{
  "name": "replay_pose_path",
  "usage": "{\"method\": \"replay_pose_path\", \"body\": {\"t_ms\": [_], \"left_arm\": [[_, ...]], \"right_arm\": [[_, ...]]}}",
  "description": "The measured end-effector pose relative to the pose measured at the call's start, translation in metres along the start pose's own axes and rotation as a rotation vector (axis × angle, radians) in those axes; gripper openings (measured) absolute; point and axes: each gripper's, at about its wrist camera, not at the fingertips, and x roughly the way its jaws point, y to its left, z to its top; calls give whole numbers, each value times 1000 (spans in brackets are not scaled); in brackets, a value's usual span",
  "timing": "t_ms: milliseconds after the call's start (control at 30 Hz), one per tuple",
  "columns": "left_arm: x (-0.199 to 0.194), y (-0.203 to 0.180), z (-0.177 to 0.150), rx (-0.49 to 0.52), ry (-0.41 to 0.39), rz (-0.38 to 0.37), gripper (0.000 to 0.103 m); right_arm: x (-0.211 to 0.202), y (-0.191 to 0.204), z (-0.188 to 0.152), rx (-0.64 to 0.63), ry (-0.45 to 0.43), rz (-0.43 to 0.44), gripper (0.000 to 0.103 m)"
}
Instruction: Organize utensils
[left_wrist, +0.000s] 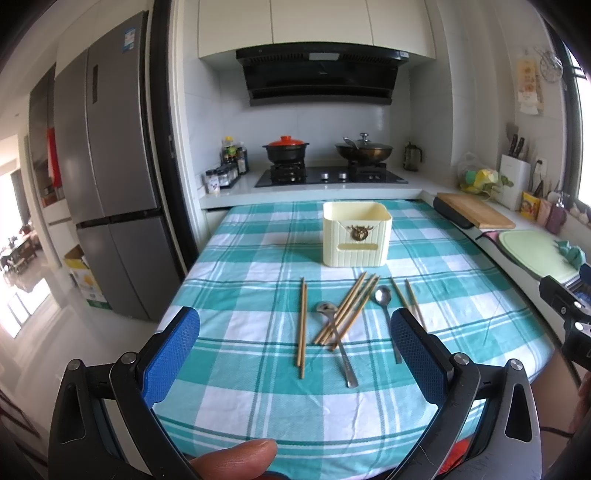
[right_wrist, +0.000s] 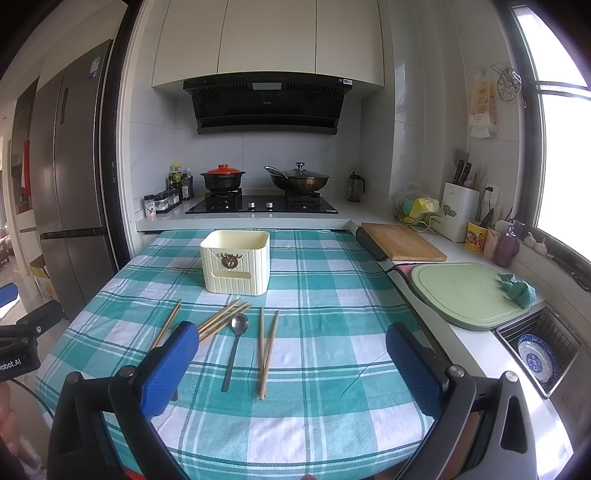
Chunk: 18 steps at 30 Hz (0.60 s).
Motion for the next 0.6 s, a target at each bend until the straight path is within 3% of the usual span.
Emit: {"method": "replay_pose_path", "body": {"t_ms": [600], "left_arm": [[1, 3, 0, -2, 0, 4, 103]], "right_arm": [[1, 1, 1, -1, 0, -1, 103]]}}
